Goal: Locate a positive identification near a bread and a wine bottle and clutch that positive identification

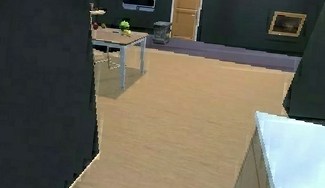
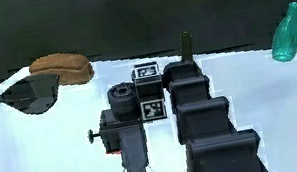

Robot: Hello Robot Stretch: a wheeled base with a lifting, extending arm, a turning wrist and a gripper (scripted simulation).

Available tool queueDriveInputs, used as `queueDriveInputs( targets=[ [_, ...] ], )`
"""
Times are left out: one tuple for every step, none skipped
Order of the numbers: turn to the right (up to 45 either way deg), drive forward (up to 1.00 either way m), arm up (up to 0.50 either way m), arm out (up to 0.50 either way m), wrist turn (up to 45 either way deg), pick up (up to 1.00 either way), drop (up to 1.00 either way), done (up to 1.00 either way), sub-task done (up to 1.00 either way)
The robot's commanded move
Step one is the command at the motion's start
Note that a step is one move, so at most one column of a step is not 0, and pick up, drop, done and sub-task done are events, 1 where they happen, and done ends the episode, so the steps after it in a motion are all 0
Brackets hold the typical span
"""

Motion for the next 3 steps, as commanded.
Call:
queueDriveInputs(
  targets=[
    [0.0,0.00,0.00,0.00,45.0,0.00,0.00,0.00,0.00],
    [0.0,0.00,0.00,0.00,45.0,0.00,0.00,0.00,0.00],
    [0.0,0.00,0.00,0.00,45.0,0.00,0.00,0.00,0.00]
  ],
)
